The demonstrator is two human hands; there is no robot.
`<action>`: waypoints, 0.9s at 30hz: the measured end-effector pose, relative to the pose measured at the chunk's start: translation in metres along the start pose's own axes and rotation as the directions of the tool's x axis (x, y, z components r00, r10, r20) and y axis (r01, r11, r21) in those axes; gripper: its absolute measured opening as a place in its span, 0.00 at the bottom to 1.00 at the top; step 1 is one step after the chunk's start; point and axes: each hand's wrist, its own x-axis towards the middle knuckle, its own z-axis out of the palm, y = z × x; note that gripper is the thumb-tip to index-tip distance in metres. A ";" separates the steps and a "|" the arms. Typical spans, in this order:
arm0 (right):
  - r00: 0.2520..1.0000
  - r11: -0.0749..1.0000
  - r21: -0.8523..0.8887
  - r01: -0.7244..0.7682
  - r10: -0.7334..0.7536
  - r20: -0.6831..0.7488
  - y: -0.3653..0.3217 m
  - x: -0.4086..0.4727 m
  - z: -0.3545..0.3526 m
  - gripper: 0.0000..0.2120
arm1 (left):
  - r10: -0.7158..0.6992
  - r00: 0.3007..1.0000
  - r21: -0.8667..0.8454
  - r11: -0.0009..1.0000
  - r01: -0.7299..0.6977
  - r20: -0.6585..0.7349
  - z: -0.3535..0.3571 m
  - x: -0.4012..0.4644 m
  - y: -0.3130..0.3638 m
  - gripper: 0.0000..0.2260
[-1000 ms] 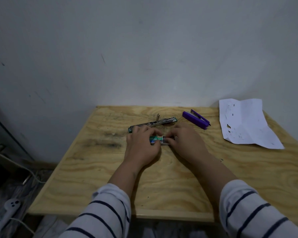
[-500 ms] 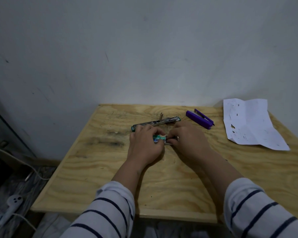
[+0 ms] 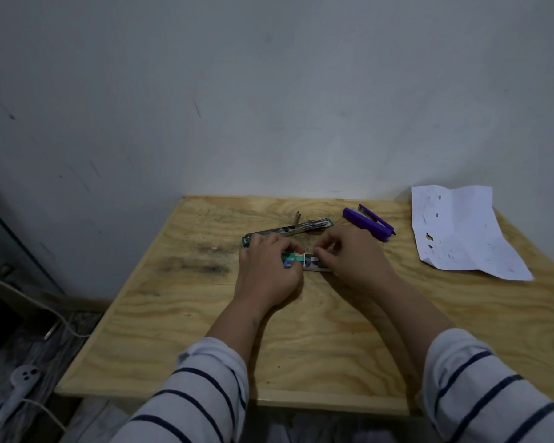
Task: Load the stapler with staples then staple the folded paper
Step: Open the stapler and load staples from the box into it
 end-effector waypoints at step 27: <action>0.982 0.982 0.032 -0.188 0.187 0.034 0.024 0.011 -0.007 0.12 | 0.010 0.996 -0.111 0.994 -0.020 -0.090 0.003 -0.002 -0.004 0.12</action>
